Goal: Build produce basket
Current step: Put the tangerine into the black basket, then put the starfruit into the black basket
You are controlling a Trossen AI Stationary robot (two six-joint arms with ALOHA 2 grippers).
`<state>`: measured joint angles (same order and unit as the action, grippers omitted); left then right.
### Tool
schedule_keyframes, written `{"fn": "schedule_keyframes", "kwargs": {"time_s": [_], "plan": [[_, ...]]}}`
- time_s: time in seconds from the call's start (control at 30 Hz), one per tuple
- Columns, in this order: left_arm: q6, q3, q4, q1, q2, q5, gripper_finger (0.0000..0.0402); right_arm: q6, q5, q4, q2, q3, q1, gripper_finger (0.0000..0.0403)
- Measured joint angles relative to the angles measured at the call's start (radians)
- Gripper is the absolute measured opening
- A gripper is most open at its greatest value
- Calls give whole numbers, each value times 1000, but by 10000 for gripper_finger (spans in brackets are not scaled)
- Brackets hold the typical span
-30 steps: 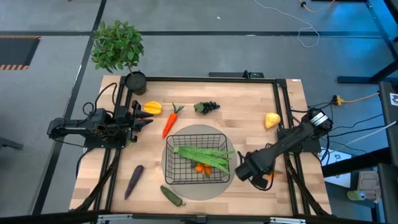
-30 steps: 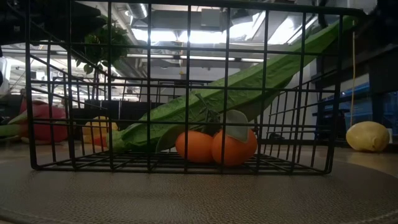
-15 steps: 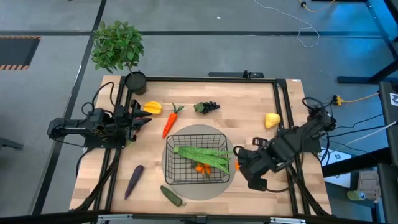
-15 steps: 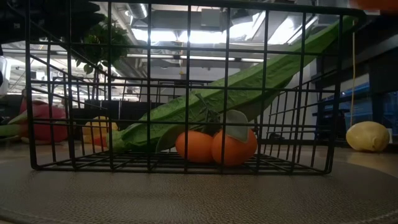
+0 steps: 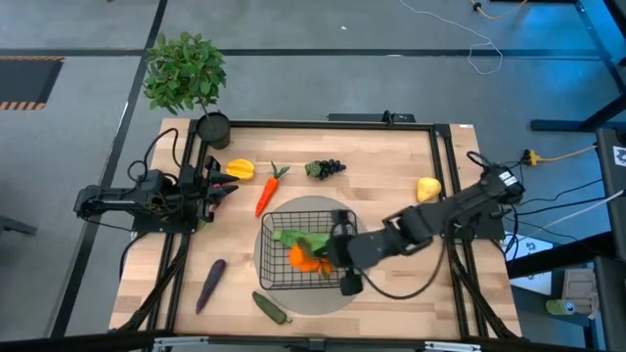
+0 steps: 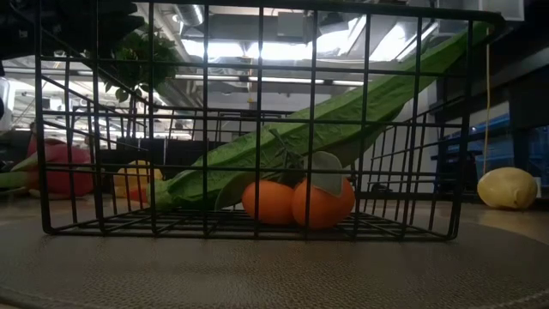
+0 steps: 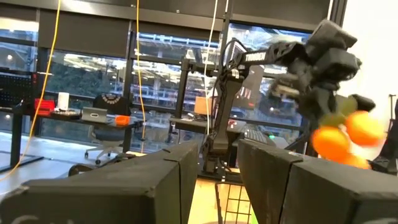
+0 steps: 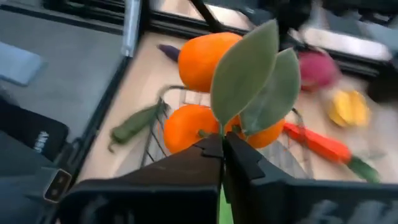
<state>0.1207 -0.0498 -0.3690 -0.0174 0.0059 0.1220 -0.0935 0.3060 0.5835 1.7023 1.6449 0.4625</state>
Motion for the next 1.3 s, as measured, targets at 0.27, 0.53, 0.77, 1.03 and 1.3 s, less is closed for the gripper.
{"fn": "schedule_keyframes", "kwargs": {"time_s": [0.27,0.53,0.77,1.03,1.3], "plan": [[0,0,0,0,0,0,105,55,-36,-320,0,-218,-104,0],[0,0,1,0,0,0,105,27,-124,-465,0,-308,-147,39],[0,0,1,0,0,0,105,24,-145,-522,0,-307,-158,152],[0,0,1,0,0,0,105,20,-116,-418,1,-163,-174,191],[5,0,21,0,0,17,105,-15,-10,78,0,85,-188,176]]}}
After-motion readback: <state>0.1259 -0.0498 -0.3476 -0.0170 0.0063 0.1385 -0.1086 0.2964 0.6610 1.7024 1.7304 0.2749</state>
